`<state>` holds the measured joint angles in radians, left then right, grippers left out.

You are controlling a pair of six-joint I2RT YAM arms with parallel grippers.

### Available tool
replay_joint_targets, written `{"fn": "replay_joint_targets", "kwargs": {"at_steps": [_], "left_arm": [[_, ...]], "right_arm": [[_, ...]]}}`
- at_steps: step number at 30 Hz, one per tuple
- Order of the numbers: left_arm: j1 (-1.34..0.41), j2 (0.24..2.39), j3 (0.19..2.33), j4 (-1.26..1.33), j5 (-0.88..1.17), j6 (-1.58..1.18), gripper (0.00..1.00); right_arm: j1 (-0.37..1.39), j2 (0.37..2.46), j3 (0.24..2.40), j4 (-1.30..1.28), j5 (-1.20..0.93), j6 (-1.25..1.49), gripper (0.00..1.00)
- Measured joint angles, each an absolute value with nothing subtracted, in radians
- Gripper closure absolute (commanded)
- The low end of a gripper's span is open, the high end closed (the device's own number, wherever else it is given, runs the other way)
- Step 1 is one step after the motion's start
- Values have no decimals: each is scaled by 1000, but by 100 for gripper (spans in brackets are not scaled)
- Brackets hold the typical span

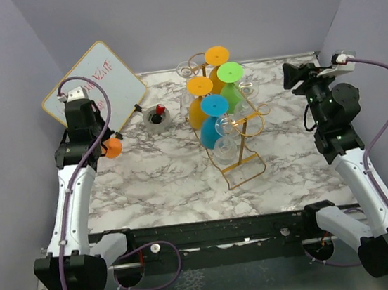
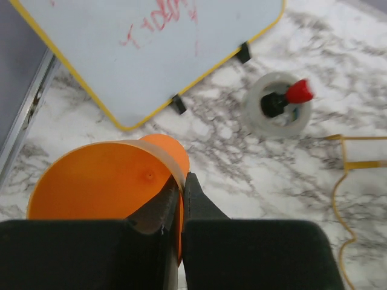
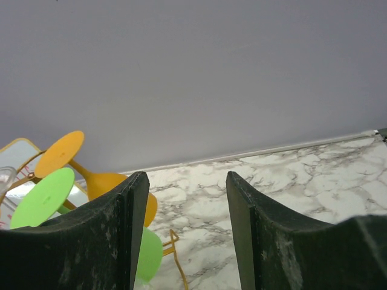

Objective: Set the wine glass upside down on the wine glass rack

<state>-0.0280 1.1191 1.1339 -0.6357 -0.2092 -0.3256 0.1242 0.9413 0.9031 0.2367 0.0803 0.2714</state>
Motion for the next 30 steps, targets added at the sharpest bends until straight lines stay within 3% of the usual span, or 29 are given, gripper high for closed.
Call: {"fn": "replay_joint_targets", "kwargs": {"at_steps": [13, 22, 30], "left_arm": [[-28, 1109, 1553, -590, 91, -469, 100], [-28, 1219, 1746, -278, 328, -719, 100], [-95, 1303, 1755, 46, 397, -939, 100]], "right_arm": [[124, 920, 984, 187, -97, 439, 41], [124, 913, 971, 234, -194, 572, 40], [124, 885, 914, 322, -242, 678, 38]]}}
